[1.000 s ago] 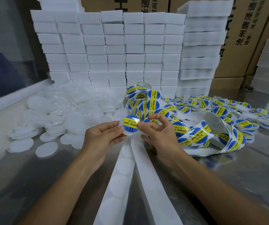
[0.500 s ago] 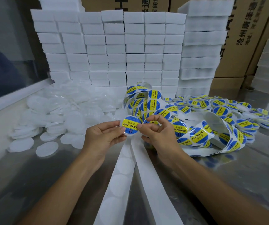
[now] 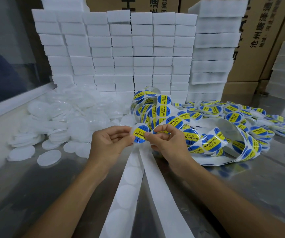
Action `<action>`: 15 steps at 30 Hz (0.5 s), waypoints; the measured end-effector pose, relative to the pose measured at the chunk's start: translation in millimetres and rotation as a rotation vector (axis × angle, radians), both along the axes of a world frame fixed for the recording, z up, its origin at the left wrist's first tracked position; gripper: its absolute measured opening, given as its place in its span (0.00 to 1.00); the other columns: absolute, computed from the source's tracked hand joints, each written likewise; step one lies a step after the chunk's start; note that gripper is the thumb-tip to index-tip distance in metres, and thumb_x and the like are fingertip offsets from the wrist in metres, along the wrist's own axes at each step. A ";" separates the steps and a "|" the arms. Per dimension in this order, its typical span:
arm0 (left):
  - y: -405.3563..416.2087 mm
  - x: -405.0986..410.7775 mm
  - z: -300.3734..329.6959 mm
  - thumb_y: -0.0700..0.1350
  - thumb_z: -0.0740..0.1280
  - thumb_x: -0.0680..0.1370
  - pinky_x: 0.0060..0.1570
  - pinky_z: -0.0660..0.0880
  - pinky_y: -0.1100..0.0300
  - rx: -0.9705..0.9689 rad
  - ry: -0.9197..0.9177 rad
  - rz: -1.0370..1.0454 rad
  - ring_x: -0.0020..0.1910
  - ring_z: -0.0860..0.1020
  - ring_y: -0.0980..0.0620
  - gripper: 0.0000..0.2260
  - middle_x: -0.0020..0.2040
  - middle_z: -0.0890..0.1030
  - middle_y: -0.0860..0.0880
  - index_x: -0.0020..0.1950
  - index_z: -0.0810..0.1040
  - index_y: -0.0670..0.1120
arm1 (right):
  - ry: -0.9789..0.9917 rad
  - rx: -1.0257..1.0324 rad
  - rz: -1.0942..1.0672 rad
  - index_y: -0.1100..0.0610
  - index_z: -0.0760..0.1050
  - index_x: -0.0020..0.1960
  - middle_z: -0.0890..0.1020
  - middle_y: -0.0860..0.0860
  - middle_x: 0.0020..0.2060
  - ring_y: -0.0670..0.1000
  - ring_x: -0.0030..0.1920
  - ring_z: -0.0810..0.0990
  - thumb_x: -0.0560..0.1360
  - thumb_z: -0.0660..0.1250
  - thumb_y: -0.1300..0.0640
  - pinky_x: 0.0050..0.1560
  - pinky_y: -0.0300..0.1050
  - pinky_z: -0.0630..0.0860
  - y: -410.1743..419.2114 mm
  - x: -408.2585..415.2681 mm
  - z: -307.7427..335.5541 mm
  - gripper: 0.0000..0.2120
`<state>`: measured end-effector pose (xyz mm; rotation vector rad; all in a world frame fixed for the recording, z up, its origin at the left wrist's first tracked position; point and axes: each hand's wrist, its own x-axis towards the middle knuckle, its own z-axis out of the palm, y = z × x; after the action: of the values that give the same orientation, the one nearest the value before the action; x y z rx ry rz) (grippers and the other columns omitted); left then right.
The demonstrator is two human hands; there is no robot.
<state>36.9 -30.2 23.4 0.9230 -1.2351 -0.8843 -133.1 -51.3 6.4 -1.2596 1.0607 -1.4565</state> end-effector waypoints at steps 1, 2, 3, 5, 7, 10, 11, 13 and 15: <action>-0.4 0.6 0.2 0.32 0.74 0.70 0.38 0.80 0.63 0.010 0.031 -0.007 0.39 0.85 0.49 0.10 0.39 0.86 0.47 0.43 0.84 0.47 | 0.021 -0.009 -0.009 0.56 0.77 0.45 0.81 0.57 0.31 0.55 0.34 0.76 0.69 0.78 0.53 0.41 0.52 0.77 0.4 0.2 -0.8 0.13; -1.1 1.5 0.6 0.32 0.74 0.70 0.38 0.80 0.62 0.028 0.074 -0.021 0.39 0.85 0.47 0.09 0.40 0.86 0.45 0.45 0.83 0.45 | 0.062 -0.026 -0.018 0.56 0.77 0.46 0.79 0.58 0.30 0.55 0.33 0.74 0.70 0.77 0.51 0.40 0.51 0.76 1.3 0.9 -1.5 0.12; -1.5 2.6 1.3 0.33 0.74 0.69 0.38 0.80 0.61 0.049 0.115 -0.040 0.39 0.85 0.46 0.09 0.41 0.86 0.44 0.46 0.83 0.43 | 0.106 -0.054 -0.023 0.55 0.78 0.46 0.77 0.57 0.29 0.54 0.31 0.74 0.71 0.75 0.49 0.38 0.49 0.75 2.7 2.1 -2.3 0.11; -1.2 3.4 2.2 0.37 0.75 0.65 0.38 0.80 0.60 0.104 0.192 -0.090 0.39 0.85 0.46 0.12 0.41 0.86 0.42 0.47 0.82 0.41 | 0.176 -0.149 -0.020 0.52 0.78 0.50 0.78 0.53 0.28 0.50 0.29 0.76 0.75 0.72 0.51 0.36 0.43 0.76 6.1 5.3 -2.7 0.07; -0.4 0.9 1.1 0.38 0.74 0.63 0.38 0.81 0.60 0.162 0.259 -0.139 0.37 0.85 0.46 0.14 0.41 0.86 0.41 0.47 0.81 0.41 | 0.237 -0.234 -0.019 0.53 0.78 0.57 0.83 0.53 0.34 0.49 0.33 0.82 0.77 0.70 0.54 0.38 0.44 0.80 8.9 8.6 -2.5 0.09; 2.4 -4.7 -1.9 0.37 0.72 0.65 0.39 0.81 0.59 0.190 0.284 -0.246 0.39 0.85 0.46 0.15 0.41 0.85 0.41 0.51 0.81 0.42 | 0.230 -0.272 0.016 0.56 0.75 0.65 0.84 0.58 0.41 0.54 0.38 0.84 0.76 0.71 0.57 0.45 0.54 0.82 10.9 13.9 -4.3 0.18; 3.0 -6.3 -2.4 0.37 0.71 0.66 0.40 0.81 0.59 0.197 0.297 -0.272 0.40 0.85 0.46 0.15 0.41 0.85 0.40 0.52 0.81 0.42 | 0.216 -0.265 0.030 0.57 0.74 0.65 0.84 0.59 0.42 0.57 0.39 0.84 0.76 0.71 0.57 0.45 0.56 0.82 10.9 14.7 -4.2 0.19; 3.0 -6.7 -2.7 0.38 0.71 0.66 0.41 0.81 0.59 0.220 0.318 -0.299 0.43 0.85 0.45 0.17 0.44 0.85 0.39 0.55 0.81 0.42 | 0.188 -0.255 0.045 0.57 0.76 0.62 0.85 0.60 0.40 0.58 0.36 0.83 0.77 0.70 0.57 0.42 0.56 0.81 10.1 13.8 -2.0 0.14; 3.4 -7.2 -2.6 0.39 0.71 0.67 0.42 0.81 0.59 0.238 0.318 -0.323 0.46 0.85 0.43 0.19 0.49 0.85 0.38 0.57 0.81 0.41 | 0.205 -0.266 0.016 0.55 0.77 0.56 0.84 0.60 0.37 0.54 0.29 0.80 0.80 0.65 0.58 0.35 0.52 0.79 7.9 9.9 -0.5 0.06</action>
<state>29.7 -26.8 20.8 0.7399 -1.0303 -1.4025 -123.2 -43.4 5.9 -1.6306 1.0090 -1.5164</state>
